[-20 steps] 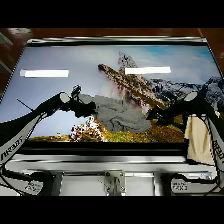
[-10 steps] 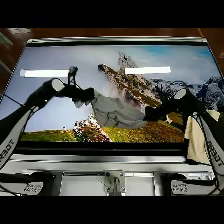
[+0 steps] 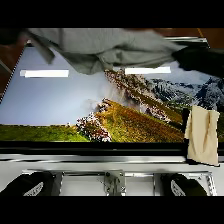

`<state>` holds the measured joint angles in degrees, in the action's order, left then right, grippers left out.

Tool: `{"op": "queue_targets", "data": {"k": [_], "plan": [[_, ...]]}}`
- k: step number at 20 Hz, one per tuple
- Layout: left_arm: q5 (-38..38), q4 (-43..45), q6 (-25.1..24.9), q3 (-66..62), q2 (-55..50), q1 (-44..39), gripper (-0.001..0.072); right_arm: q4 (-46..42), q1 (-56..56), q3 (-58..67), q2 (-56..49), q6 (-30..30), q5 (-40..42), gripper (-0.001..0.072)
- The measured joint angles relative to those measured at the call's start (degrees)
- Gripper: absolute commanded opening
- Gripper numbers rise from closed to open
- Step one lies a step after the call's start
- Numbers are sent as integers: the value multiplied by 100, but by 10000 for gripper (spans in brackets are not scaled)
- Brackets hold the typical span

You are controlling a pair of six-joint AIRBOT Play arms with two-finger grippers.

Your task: Fold the shirts.

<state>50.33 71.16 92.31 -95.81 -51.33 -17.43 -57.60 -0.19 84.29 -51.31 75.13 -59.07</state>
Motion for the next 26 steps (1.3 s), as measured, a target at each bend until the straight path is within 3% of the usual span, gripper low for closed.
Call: {"op": "queue_targets", "data": {"k": [4, 8, 10, 12, 17, 23, 24, 25, 26], "plan": [[1576, 72, 354, -81, 737, 0, 32, -76, 9, 223, 728, 389, -645, 56], [3303, 79, 612, 658, 964, -9, 32, -566, 9, -39, 837, 894, -2562, 56], [3681, 37, 680, 1473, 1038, -66, 33, -811, 9, -586, 846, 1038, -3191, 56], [3713, -66, 761, 2498, 1078, -160, 33, -946, 9, -1357, 848, 1102, -3307, 56], [2079, -627, 828, 4789, 741, -295, 33, -1080, 9, -2894, 376, 1032, -1567, 57], [-483, -1272, 846, 5480, -667, -321, 36, -509, 7, -3300, -1217, 1115, 721, 57], [-809, -1325, 846, 5458, -907, -297, 138, -376, 7, -3318, -1464, 1128, 990, 60], [-1104, -1373, 844, 5394, -1143, -264, 435, -225, 7, -3329, -1685, 1163, 1226, 208], [-1250, -1399, 833, 5305, -1325, -210, 688, -76, 7, -3340, -1891, 1182, 1438, 498]]}}
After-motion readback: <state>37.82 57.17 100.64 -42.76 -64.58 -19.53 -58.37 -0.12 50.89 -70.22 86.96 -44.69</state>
